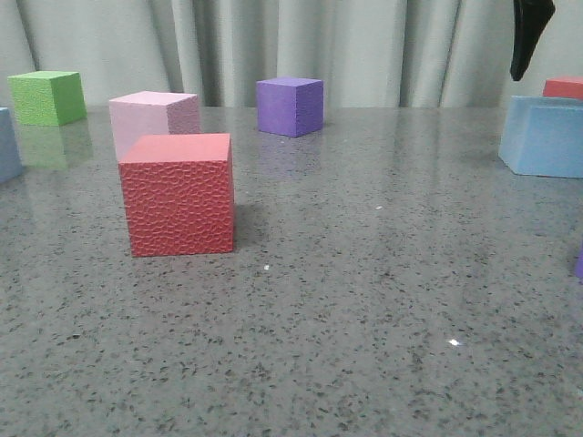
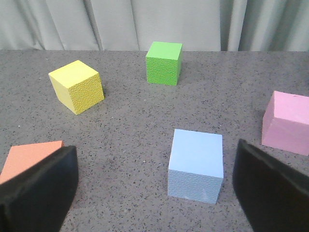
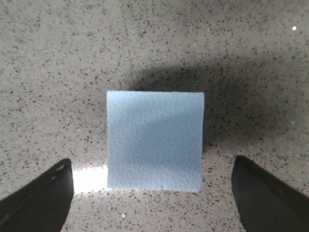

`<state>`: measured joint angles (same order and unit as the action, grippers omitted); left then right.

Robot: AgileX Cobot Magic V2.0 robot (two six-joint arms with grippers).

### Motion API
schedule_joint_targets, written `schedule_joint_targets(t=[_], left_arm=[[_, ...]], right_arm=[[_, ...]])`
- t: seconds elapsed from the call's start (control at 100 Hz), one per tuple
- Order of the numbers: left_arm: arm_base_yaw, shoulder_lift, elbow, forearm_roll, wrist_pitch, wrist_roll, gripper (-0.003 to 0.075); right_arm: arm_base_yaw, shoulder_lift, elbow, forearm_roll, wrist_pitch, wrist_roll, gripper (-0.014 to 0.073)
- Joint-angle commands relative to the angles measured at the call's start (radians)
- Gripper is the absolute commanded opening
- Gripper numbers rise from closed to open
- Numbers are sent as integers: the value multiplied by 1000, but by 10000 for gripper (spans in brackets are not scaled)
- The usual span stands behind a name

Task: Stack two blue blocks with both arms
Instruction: 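Lower the right gripper onto the far light blue cube and grasp it, then carry the light blue cube with the right gripper to the table center and release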

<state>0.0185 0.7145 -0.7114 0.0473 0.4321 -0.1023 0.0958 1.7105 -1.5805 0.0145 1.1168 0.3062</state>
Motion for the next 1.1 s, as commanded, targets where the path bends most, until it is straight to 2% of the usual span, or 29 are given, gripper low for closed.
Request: schedule_joint_targets(t=[0.0, 0.58, 0.67, 0.76, 0.85, 1.09], left_arm=[[1, 3, -36, -8, -81, -1, 629], [1, 3, -36, -8, -81, -1, 629], [1, 3, -36, -8, -81, -1, 629], [1, 3, -36, -8, -81, -1, 629], [1, 3, -36, -8, -81, -1, 629], [1, 3, -36, -8, -81, -1, 629]], right_arm=[[-10, -32, -37, -14, -31, 1, 653], [-15, 47, -37, -14, -56, 0, 647], [-15, 47, -37, -14, -56, 0, 587], [-15, 47, -37, -14, -55, 0, 461], [-15, 47, -37, -14, -53, 0, 377], [-15, 45, -38, -14, -41, 0, 370]])
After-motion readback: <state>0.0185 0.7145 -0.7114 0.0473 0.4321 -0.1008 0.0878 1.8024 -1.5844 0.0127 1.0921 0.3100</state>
